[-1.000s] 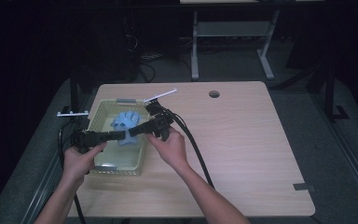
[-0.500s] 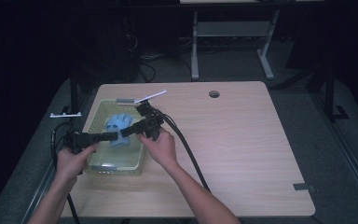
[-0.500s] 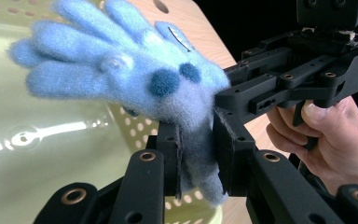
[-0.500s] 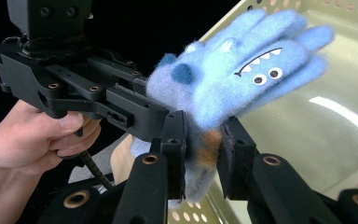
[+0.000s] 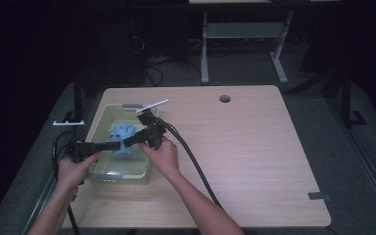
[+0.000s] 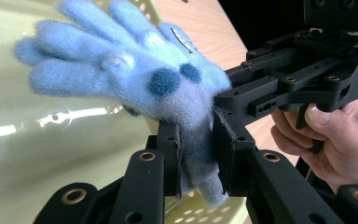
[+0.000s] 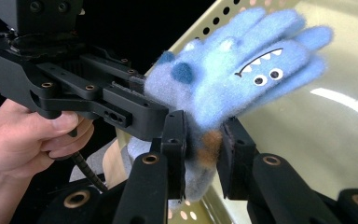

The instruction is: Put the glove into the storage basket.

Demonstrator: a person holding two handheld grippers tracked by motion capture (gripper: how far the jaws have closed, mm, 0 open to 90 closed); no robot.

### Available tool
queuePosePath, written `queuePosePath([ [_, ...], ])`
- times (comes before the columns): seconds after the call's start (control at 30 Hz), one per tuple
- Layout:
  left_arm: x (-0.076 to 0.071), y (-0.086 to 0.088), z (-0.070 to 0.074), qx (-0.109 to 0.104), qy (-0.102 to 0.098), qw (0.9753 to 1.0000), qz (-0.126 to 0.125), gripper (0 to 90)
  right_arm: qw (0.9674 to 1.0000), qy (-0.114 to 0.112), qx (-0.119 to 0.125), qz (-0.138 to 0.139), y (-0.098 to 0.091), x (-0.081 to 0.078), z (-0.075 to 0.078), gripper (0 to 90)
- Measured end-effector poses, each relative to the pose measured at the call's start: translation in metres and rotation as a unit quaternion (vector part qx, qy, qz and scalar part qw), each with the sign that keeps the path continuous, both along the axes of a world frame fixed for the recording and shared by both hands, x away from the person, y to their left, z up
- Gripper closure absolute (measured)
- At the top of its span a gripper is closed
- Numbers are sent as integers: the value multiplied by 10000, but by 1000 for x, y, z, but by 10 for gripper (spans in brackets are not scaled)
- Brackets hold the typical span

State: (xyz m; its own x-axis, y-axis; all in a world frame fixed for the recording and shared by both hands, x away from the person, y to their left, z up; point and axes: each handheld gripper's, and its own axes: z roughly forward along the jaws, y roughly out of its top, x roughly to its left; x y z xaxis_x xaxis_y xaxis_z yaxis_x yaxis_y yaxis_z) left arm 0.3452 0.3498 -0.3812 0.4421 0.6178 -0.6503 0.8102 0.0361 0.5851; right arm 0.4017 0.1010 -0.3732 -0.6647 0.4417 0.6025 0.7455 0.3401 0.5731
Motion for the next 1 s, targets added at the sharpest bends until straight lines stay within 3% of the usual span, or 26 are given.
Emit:
queuePosePath([
  [0.23,5,1,-7,228,131,9997,-4,729,9999,135,-51,-26,6,4,-13,743],
  [0.6,11,7,-27,336,434,9985,-17,732,9990,373,-231,17,16,10,-34,742],
  [1.0,13,5,-28,490,521,9974,40,752,9987,370,-343,26,18,11,-38,734],
])
